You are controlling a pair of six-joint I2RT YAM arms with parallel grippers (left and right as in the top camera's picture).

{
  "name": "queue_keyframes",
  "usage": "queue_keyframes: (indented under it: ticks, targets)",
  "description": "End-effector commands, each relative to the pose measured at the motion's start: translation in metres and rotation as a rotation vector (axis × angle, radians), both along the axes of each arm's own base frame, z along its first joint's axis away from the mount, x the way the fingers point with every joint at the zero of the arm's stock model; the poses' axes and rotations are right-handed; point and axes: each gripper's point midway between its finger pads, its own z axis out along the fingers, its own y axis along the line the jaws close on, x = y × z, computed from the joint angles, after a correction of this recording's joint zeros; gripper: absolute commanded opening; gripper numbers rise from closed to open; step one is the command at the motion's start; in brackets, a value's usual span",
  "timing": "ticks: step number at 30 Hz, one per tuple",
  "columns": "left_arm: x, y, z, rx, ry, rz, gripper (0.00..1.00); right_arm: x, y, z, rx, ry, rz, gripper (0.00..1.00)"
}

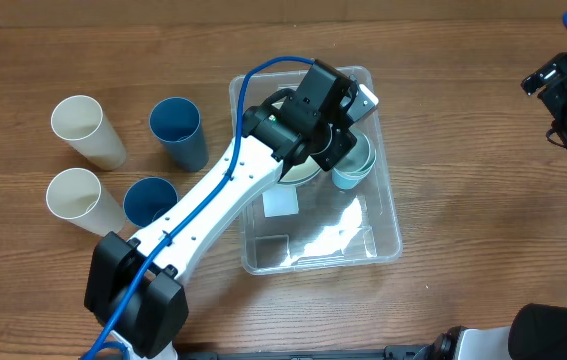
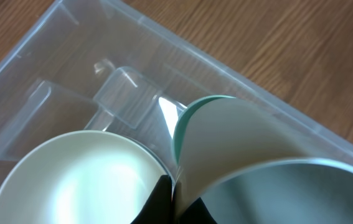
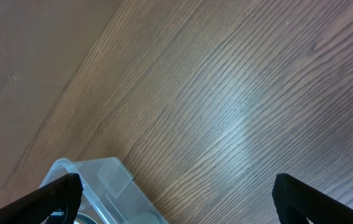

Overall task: Pack container
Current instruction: 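Lower the white cup onto the cup stack in the bin, release, then grasp a tall beige cup with the left gripper and lift it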

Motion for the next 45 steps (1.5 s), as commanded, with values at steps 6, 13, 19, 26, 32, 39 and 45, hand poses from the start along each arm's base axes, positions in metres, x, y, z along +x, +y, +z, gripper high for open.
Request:
queue_keyframes:
  ticks: [6,13,19,26,32,39,45]
  targets:
    - [0.013,-0.005,0.002,0.013,-0.04,-0.001,0.28,0.0,0.0,0.005,-0.005,-0.015,-0.005,1.0]
    - [0.033,0.035,0.074,-0.004,-0.051,0.227,0.64,0.0,0.0,0.005,-0.005,-0.015,-0.005,1.0]
    - [0.046,0.174,0.139,0.006,-0.006,0.711,0.66,0.0,0.0,0.005,-0.005,-0.015,-0.005,1.0]
    - [0.015,0.369,0.115,-0.015,0.257,1.316,0.68,0.0,0.0,0.005,-0.005,-0.015,-0.005,1.0]
    - [-0.02,0.47,0.086,-0.099,0.401,1.582,0.66,0.0,0.0,0.005,-0.005,-0.015,-0.005,1.0]
    - [-0.015,0.491,0.029,-0.15,0.492,1.544,0.67,0.0,0.0,0.005,-0.005,-0.015,-0.005,1.0]
    - [0.007,0.494,-0.017,-0.172,0.466,1.478,0.62,0.0,0.0,0.005,-0.005,-0.015,-0.005,1.0]
